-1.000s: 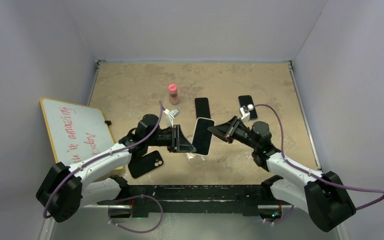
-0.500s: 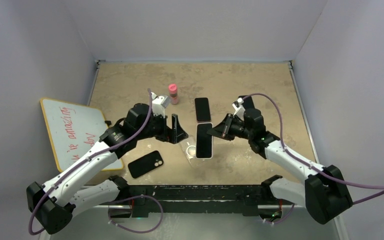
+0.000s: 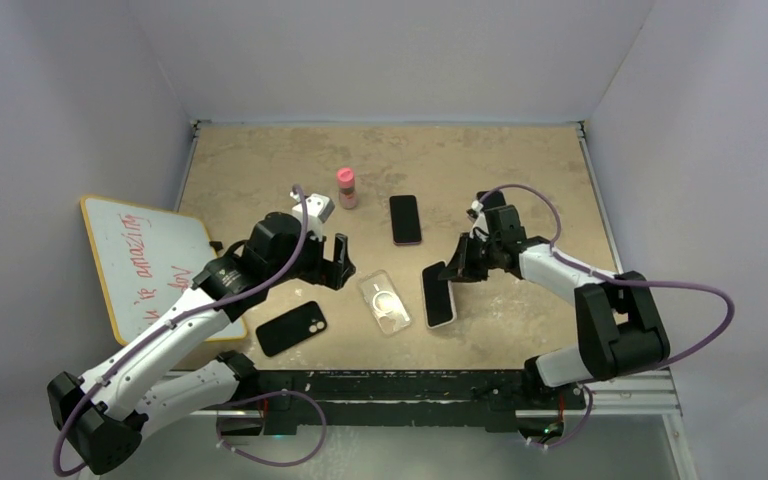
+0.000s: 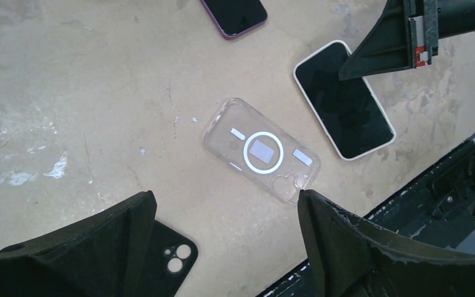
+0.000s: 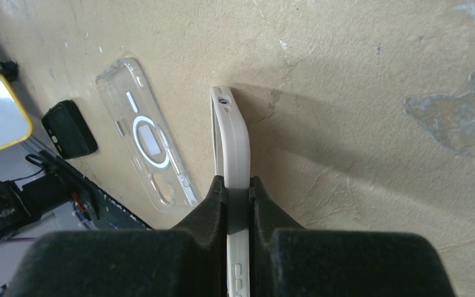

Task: Put the phone into the phone case

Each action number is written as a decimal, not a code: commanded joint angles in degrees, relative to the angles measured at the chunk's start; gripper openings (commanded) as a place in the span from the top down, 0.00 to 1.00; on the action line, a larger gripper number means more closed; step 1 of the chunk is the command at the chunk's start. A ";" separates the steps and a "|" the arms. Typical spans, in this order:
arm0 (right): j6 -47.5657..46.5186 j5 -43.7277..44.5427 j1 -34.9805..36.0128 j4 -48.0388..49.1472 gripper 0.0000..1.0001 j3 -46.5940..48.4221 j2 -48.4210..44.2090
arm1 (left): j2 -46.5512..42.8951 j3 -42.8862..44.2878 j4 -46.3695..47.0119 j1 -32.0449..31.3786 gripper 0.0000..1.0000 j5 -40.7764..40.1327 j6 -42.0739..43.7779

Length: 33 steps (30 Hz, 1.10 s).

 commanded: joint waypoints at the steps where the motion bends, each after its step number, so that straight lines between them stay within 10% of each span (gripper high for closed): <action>1: -5.10 1.37 -2.32 -1.59 0.90 2.96 2.13 | -1.23 -0.09 -0.21 -0.02 0.12 -4.59 2.45; 28: 3.10 14.26 -0.25 1.49 0.02 8.95 1.02 | -6.74 -0.70 -0.24 -0.03 0.10 -6.64 1.50; 33: 3.46 22.86 5.65 1.36 0.01 15.62 4.80 | -6.74 0.01 -1.53 -0.06 0.06 -8.10 0.83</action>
